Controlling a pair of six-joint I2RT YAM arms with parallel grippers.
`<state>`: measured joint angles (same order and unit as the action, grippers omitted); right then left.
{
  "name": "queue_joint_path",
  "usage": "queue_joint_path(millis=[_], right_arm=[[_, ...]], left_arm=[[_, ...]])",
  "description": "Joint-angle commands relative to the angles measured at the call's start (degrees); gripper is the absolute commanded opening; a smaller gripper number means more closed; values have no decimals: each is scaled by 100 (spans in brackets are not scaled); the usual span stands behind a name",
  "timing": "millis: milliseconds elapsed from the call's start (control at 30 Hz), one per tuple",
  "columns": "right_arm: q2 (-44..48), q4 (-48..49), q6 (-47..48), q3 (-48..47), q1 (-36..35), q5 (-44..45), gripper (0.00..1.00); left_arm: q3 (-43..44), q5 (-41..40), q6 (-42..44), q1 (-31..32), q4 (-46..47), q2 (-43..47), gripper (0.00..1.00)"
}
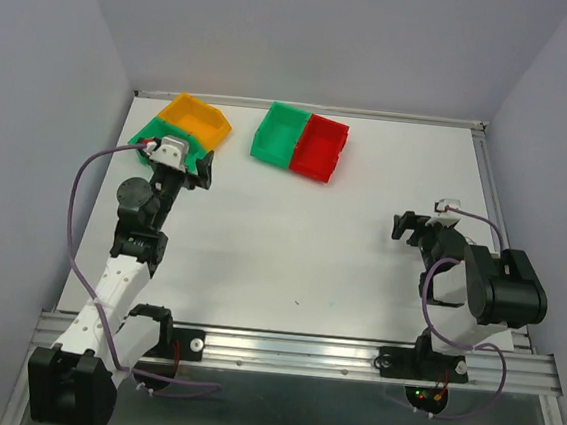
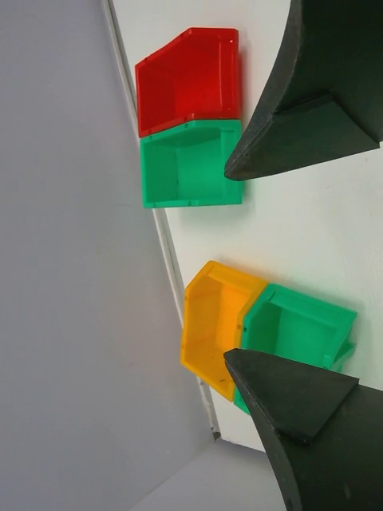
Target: Untangle the cables
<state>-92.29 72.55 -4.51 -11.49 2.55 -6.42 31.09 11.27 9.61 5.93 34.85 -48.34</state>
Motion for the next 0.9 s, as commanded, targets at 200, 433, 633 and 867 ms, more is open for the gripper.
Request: queue_joint_path(millis=[200,433,633,867], right_arm=[[18,347,-173,-143,-35,589,100],[499,444,-418,75,-35,1342,100],[1581,-758,-577,-80,-35,1775,100],[2619,-2163,-797,-318,-35,1336,100]], left_arm=[[-7,947,226,-5,303,0,99],[55,842,191,-5,101,184,99],[-50,684,235,-13,83,544,99],[-209,921,270,-5,127,861,99]])
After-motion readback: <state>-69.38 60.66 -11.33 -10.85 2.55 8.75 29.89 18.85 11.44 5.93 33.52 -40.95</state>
